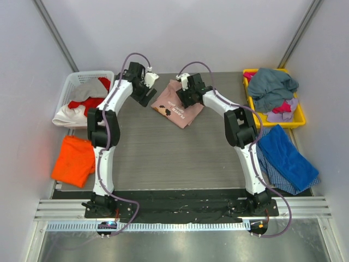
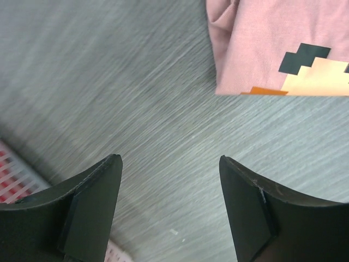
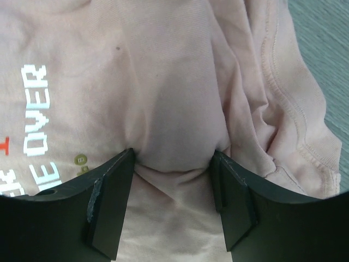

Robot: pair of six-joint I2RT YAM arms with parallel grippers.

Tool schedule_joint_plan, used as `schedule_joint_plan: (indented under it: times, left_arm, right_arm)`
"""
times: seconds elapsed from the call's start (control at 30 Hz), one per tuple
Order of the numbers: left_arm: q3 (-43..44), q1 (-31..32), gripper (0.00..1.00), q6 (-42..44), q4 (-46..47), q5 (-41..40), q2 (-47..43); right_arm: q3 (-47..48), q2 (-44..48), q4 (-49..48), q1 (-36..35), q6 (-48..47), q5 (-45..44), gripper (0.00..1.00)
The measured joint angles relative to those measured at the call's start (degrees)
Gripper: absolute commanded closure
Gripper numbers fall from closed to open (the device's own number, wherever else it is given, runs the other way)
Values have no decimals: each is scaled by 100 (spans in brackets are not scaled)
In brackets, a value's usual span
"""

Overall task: Fold and stack the t-shirts
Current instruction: Smooth out wrinkles on the folded tshirt

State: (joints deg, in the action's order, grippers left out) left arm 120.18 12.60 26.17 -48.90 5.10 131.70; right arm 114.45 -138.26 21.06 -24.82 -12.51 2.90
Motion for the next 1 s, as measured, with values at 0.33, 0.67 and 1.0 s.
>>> schedule_joint_plan:
  times: [0.33,0.67,1.0]
  left_arm:
    - [-85,-2,24,129,-31,-118,-492]
    - [-87,-2,25,107,-216,-98,-492]
    - [-177,-2,25,37,-426,153,-481]
  right_arm:
    - [-870,599,330,-120,-848,111,35]
    - [-1580,1161,831,-315,-1816,133,36]
    - [-2433,1751,962,-835,-2365,22,36]
